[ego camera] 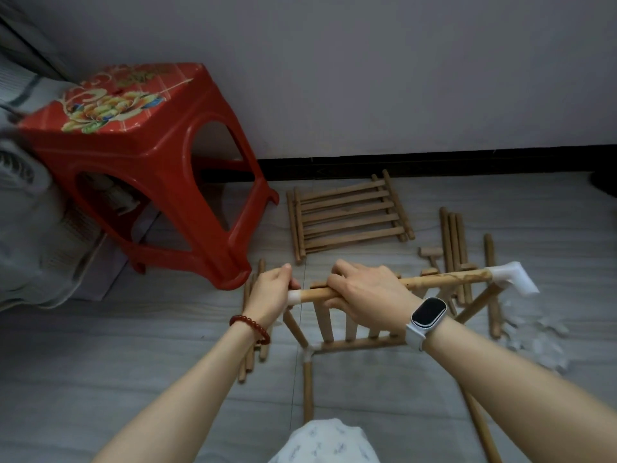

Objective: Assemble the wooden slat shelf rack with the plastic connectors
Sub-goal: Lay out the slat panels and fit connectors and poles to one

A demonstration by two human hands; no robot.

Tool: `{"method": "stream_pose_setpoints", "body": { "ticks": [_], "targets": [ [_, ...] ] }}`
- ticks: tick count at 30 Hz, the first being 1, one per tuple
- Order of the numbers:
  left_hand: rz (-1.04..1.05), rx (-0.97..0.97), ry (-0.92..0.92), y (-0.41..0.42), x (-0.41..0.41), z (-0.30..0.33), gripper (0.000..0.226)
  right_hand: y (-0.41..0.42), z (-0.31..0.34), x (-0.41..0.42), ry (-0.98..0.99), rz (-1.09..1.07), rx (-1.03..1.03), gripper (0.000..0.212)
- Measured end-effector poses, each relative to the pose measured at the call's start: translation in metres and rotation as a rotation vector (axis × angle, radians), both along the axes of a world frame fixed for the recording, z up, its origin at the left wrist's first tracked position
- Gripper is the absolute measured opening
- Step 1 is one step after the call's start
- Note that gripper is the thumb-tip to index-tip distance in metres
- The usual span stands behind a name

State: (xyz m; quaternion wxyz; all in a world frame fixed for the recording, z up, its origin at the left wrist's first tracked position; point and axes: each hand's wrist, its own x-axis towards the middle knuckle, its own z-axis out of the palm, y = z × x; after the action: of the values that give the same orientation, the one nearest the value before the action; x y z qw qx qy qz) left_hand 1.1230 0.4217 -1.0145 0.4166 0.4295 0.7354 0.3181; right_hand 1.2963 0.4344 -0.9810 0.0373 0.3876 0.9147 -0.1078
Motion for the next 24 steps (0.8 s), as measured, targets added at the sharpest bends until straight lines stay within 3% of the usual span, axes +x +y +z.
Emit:
{"method": "stream_pose_setpoints", "body": {
  "ticks": [9, 12, 18, 22, 24],
  "targets": [
    [0.073, 0.05, -0.16, 0.015, 0.006, -0.01, 0.047, 0.0, -0.01, -0.003, -0.026, -0.023, 0.114, 0.035],
    [0.018, 0.064, -0.111, 0.022, 0.007, -0.004, 0.046, 0.009, -0.013, -0.005, -0.027, -0.013, 0.125, 0.034],
    [0.334, 0.415, -0.099, 0.046, 0.009, 0.005, 0.021, 0.054, -0.034, -0.01, 0.03, -0.19, 0.254, 0.039],
    [0.033, 0.244, -0.08, 0.032, 0.023, -0.028, 0.081, 0.072, -0.046, 0.004, 0.016, -0.277, 0.215, 0.068],
    [0.014, 0.128, -0.073, 0.045, 0.016, -0.053, 0.075, 0.075, -0.051, 0.01, 0.032, -0.272, 0.225, 0.071]
  ]
}}
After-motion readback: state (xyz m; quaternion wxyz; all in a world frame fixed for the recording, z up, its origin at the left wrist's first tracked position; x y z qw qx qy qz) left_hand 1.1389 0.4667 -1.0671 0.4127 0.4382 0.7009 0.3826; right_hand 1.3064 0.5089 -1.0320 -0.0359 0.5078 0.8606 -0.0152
